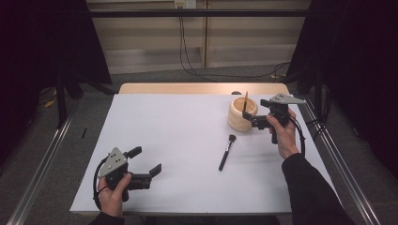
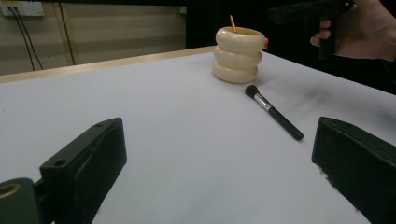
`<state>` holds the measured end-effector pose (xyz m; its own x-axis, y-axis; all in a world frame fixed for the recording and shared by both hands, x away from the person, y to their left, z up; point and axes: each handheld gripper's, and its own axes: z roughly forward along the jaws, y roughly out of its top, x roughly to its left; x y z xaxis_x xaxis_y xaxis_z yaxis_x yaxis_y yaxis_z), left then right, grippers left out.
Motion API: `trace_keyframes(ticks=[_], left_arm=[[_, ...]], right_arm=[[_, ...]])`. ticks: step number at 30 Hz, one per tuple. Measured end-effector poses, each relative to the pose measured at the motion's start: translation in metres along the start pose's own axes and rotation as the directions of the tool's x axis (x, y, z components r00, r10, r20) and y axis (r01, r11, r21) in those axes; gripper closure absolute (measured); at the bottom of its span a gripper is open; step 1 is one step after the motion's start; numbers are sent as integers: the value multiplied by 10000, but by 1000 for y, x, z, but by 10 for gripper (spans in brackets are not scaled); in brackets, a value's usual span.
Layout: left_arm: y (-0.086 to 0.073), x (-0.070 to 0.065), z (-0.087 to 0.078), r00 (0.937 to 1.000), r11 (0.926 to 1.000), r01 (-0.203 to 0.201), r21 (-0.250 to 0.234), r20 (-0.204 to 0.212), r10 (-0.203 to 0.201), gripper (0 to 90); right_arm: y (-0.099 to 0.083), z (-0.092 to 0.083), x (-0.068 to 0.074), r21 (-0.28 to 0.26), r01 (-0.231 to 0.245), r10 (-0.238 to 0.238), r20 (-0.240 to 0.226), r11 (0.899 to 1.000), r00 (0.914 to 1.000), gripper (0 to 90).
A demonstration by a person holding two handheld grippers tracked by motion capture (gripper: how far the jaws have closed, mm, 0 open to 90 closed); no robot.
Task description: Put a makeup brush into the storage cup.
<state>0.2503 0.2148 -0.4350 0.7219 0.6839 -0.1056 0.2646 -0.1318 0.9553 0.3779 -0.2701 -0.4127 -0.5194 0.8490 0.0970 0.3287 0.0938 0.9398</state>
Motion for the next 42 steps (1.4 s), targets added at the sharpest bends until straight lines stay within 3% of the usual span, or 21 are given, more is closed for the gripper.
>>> trace_keyframes(ticks=[19, 34, 40, 42], left_arm=[[1, -1, -3, 9998, 9999, -163, 26, -65, 163, 30], [0, 1, -5, 9999, 10000, -50, -84, -100, 50, 28], [0, -1, -7, 9988, 9988, -474, 106, -88, 475, 25], [0, -1, -7, 9995, 9995, -316, 51, -74, 317, 24]], right_arm=[[-15, -42, 16, -270, 116, -119, -112, 9996, 9999, 21], [-30, -74, 31, -314, -3, -7, -313, 9995, 9995, 24], [-39, -89, 36, -286, -52, 50, -88, 9996, 9999, 26], [-42, -96, 38, -195, -23, 23, -8, 9998, 10000, 26]])
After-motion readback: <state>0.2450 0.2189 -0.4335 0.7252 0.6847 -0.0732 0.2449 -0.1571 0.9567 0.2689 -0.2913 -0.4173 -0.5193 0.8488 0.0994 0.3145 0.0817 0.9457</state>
